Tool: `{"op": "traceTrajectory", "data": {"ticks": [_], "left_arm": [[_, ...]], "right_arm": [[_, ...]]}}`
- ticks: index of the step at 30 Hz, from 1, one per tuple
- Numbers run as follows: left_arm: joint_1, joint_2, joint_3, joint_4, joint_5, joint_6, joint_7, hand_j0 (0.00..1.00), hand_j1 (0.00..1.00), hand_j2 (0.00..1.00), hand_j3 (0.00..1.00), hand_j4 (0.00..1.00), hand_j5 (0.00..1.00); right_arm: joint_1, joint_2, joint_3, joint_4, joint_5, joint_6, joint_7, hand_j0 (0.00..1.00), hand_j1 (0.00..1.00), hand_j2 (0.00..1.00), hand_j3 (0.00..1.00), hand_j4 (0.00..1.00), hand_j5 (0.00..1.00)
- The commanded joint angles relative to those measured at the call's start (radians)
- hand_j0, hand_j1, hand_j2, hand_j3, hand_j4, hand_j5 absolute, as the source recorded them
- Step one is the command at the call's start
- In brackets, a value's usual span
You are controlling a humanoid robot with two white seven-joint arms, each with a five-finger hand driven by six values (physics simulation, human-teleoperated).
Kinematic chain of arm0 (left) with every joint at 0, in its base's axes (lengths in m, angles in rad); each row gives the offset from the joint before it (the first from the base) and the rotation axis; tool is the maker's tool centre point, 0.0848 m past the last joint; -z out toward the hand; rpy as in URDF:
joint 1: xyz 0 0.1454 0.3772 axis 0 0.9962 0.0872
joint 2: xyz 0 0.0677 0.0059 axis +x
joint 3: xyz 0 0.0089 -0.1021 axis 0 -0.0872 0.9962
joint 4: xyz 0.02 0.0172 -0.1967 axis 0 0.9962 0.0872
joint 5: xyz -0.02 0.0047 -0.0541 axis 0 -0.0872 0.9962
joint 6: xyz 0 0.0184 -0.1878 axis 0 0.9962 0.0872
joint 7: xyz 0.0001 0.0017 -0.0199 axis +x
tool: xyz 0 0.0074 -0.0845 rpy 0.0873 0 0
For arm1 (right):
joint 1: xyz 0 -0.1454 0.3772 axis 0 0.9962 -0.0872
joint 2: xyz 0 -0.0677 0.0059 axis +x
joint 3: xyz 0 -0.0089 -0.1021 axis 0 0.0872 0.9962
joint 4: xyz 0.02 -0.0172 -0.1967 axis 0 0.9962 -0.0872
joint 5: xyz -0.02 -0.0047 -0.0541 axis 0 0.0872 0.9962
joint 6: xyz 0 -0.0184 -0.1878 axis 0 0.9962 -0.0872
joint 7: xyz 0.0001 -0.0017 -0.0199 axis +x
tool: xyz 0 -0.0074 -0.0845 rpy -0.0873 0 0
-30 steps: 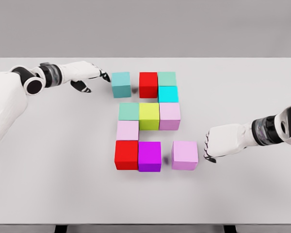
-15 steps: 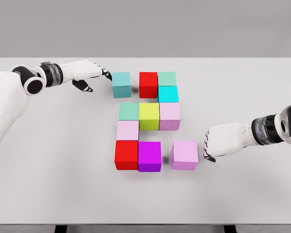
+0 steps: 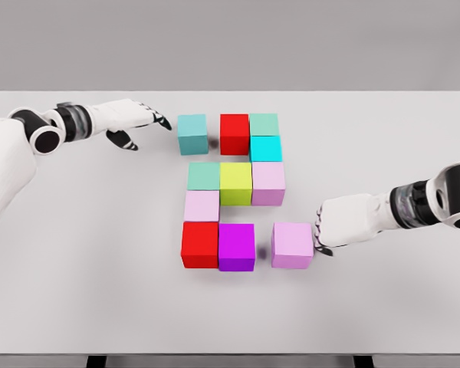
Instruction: Assemble the squares on the desktop into the number 2
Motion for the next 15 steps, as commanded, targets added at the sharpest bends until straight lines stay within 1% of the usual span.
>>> {"op": "traceTrajectory", "data": {"ticks": [1, 7, 15], "left_arm": [[0.000, 0.005, 0.002, -0.005, 0.005, 0.002, 0.001, 0.83, 0.83, 0.83, 0.83, 0.83, 0.83], [0.009, 0.005, -0.001, -0.031, 0.005, 0.002, 0.001, 0.84, 0.84, 0.84, 0.84, 0.84, 0.84], [0.015, 0.005, -0.001, -0.034, 0.005, 0.002, 0.001, 0.84, 0.84, 0.84, 0.84, 0.84, 0.84]], "right_arm": [[0.000, 0.005, -0.001, 0.000, -0.003, 0.002, 0.000, 0.46, 0.46, 0.46, 0.46, 0.46, 0.46], [-0.002, 0.021, -0.003, 0.000, -0.003, 0.002, 0.000, 0.46, 0.46, 0.46, 0.46, 0.46, 0.46], [-0.002, 0.034, -0.004, 0.000, -0.001, 0.002, 0.000, 0.46, 0.46, 0.46, 0.46, 0.46, 0.46]]}}
